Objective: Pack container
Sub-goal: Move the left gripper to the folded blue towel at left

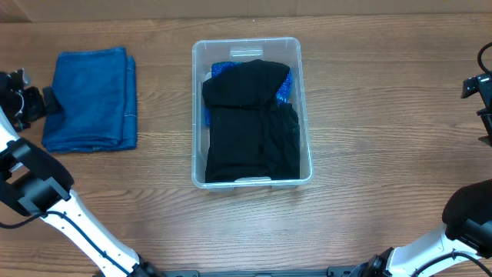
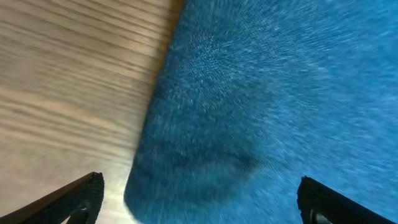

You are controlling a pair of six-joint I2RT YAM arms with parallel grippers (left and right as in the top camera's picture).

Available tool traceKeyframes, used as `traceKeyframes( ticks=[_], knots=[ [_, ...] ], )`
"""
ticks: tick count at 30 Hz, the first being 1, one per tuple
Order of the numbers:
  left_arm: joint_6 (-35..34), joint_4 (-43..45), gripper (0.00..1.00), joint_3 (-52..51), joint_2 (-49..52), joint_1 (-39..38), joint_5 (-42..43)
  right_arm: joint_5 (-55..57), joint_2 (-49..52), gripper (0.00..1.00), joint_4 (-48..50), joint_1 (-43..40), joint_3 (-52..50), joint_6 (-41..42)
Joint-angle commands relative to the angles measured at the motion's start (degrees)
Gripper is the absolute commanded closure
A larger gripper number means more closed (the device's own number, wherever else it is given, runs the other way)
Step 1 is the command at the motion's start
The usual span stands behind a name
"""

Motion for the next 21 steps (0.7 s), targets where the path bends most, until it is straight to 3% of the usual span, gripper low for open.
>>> traceKeyframes(
  ticks=[1,11,17,21],
  knots=[
    [4.09,1.22,0.0,0.09,2.51,-0.04,2.95,-0.09,-1.05,0.0,0.11,-0.07,0.02,0.26],
    [4.11,6.01,0.0,-5.27,3.37,0.02,2.95,-0.09,-1.05,0.0,0.11,-0.07,0.02,0.26],
    [4.17,8.15,0.0,-12.61,3.45,-1.07,15.82,-0.09,-1.05,0.0,0.11,-0.07,0.02,0.26],
    [4.33,6.6,0.0,-12.85,3.45,-6.25,22.18,-0.09,-1.05,0.0,0.11,-0.07,0.02,0.26]
  ],
)
